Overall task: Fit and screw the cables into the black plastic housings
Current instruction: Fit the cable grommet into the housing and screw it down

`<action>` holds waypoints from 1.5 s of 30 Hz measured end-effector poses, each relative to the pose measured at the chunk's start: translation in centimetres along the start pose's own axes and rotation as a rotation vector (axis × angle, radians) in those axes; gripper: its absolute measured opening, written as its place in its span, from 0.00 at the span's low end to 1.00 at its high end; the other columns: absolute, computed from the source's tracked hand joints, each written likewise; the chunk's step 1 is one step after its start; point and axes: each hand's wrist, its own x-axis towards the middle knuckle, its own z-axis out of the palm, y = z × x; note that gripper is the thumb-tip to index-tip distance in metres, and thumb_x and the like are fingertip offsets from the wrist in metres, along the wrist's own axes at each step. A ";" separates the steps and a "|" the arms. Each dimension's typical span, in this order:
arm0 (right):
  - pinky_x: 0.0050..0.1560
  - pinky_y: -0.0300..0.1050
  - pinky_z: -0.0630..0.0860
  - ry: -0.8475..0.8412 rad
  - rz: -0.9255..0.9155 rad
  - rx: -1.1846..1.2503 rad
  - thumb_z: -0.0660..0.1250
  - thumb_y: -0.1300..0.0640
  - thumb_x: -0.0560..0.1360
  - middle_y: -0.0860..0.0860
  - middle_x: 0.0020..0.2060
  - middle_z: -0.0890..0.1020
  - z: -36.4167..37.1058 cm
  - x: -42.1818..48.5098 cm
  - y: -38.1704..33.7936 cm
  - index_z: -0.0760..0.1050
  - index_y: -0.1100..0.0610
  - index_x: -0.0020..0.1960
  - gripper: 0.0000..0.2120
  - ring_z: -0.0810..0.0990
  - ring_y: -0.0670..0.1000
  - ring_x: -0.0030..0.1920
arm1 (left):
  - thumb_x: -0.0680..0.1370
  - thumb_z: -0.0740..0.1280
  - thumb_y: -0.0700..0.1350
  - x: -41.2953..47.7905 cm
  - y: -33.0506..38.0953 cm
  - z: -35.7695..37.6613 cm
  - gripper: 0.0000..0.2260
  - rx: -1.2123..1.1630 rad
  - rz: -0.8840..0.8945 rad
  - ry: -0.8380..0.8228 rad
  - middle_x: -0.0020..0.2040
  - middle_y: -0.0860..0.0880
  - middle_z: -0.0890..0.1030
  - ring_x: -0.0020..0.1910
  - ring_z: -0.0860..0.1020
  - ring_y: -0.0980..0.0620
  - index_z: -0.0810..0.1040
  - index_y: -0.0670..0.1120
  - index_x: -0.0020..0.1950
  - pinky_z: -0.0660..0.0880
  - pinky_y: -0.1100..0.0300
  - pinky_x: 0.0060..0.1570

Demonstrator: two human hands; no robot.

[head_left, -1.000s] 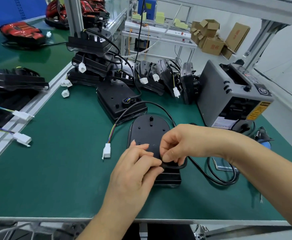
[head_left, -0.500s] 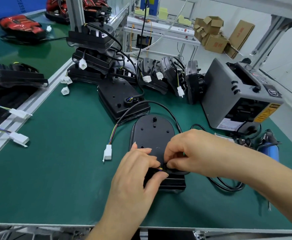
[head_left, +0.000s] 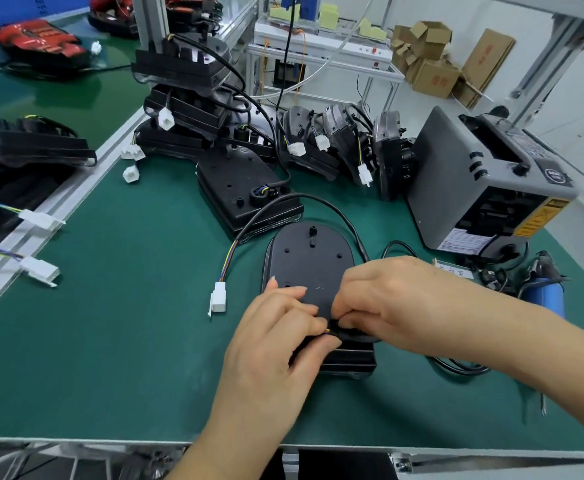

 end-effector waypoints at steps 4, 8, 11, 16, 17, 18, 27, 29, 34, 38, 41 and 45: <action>0.41 0.37 0.65 0.006 -0.022 -0.022 0.62 0.55 0.78 0.46 0.45 0.78 0.0 0.0 0.0 0.81 0.49 0.51 0.08 0.76 0.48 0.44 | 0.72 0.70 0.46 -0.1 0.0 -0.1 0.07 0.076 0.058 -0.019 0.42 0.49 0.79 0.56 0.76 0.52 0.83 0.43 0.41 0.68 0.51 0.66; 0.42 0.35 0.66 0.015 0.037 0.048 0.65 0.55 0.76 0.44 0.44 0.79 0.2 0.2 0.3 0.82 0.48 0.50 0.08 0.76 0.44 0.44 | 0.74 0.68 0.41 -0.3 0.0 -0.3 0.04 0.276 0.238 -0.050 0.42 0.45 0.78 0.50 0.78 0.46 0.83 0.42 0.44 0.72 0.47 0.61; 0.42 0.31 0.72 -0.037 0.167 0.337 0.69 0.58 0.74 0.42 0.38 0.82 0.1 0.6 0.8 0.83 0.49 0.46 0.06 0.79 0.42 0.40 | 0.70 0.72 0.33 -0.4 -0.2 -0.4 0.07 0.342 0.279 -0.096 0.43 0.45 0.77 0.48 0.78 0.45 0.81 0.43 0.45 0.72 0.51 0.61; 0.36 0.30 0.74 -0.156 0.350 0.709 0.70 0.60 0.73 0.46 0.34 0.83 0.0 1.2 1.8 0.82 0.52 0.42 0.04 0.81 0.44 0.33 | 0.70 0.71 0.33 -0.3 -0.1 -0.5 0.13 0.287 0.307 -0.106 0.47 0.50 0.72 0.50 0.77 0.48 0.76 0.47 0.49 0.72 0.52 0.62; 0.35 0.30 0.74 -0.160 0.360 0.741 0.70 0.60 0.74 0.47 0.34 0.83 0.0 1.3 1.8 0.82 0.53 0.42 0.04 0.81 0.43 0.33 | 0.70 0.71 0.33 -0.2 -0.1 -0.5 0.13 0.283 0.310 -0.103 0.47 0.50 0.72 0.50 0.77 0.48 0.75 0.47 0.49 0.72 0.52 0.62; 0.35 0.30 0.74 -0.164 0.365 0.768 0.70 0.60 0.74 0.48 0.34 0.83 0.0 1.3 1.9 0.82 0.54 0.42 0.04 0.81 0.42 0.32 | 0.70 0.71 0.33 -0.3 -0.1 -0.5 0.13 0.279 0.308 -0.101 0.47 0.50 0.72 0.49 0.77 0.49 0.75 0.47 0.49 0.72 0.52 0.62; 0.35 0.32 0.76 -0.194 0.367 0.795 0.71 0.58 0.73 0.42 0.29 0.80 0.4 1.9 2.0 0.79 0.50 0.37 0.07 0.79 0.39 0.31 | 0.71 0.70 0.36 -0.4 -0.2 -0.6 0.12 0.260 0.268 -0.094 0.48 0.52 0.72 0.47 0.77 0.49 0.74 0.49 0.49 0.70 0.54 0.64; 0.36 0.33 0.77 -0.197 0.373 0.794 0.71 0.58 0.73 0.42 0.29 0.80 0.4 2.0 2.0 0.79 0.51 0.37 0.07 0.79 0.39 0.31 | 0.71 0.70 0.36 -0.3 -0.1 -0.5 0.11 0.253 0.264 -0.094 0.47 0.52 0.72 0.46 0.76 0.50 0.74 0.50 0.49 0.70 0.55 0.64; 0.40 0.36 0.80 -0.160 0.379 0.785 0.69 0.59 0.74 0.46 0.35 0.80 0.6 1.6 1.6 0.79 0.52 0.40 0.05 0.79 0.43 0.36 | 0.74 0.67 0.40 -0.2 -0.1 -0.6 0.04 0.250 0.263 -0.104 0.45 0.51 0.74 0.44 0.77 0.49 0.77 0.47 0.46 0.70 0.58 0.63; 0.42 0.41 0.80 -0.014 0.439 0.782 0.66 0.57 0.76 0.51 0.39 0.81 1.1 0.9 0.9 0.80 0.58 0.46 0.06 0.79 0.48 0.39 | 0.74 0.67 0.40 -0.1 0.0 -0.6 0.04 0.278 0.253 -0.100 0.45 0.51 0.75 0.43 0.77 0.48 0.81 0.43 0.42 0.71 0.58 0.61; 0.42 0.45 0.78 0.241 0.590 0.573 0.65 0.53 0.75 0.48 0.38 0.81 0.6 -0.9 1.7 0.78 0.52 0.41 0.07 0.80 0.49 0.37 | 0.71 0.70 0.39 -0.1 0.1 -0.6 0.02 0.286 0.250 -0.092 0.43 0.50 0.77 0.44 0.76 0.50 0.81 0.43 0.42 0.71 0.61 0.59; 0.36 0.43 0.72 0.253 0.964 0.084 0.61 0.54 0.75 0.50 0.34 0.78 0.1 -4.9 6.2 0.72 0.54 0.36 0.11 0.77 0.53 0.37 | 0.71 0.70 0.38 -0.1 0.1 -0.6 0.02 0.269 0.245 -0.107 0.43 0.51 0.76 0.43 0.77 0.49 0.81 0.44 0.42 0.71 0.58 0.60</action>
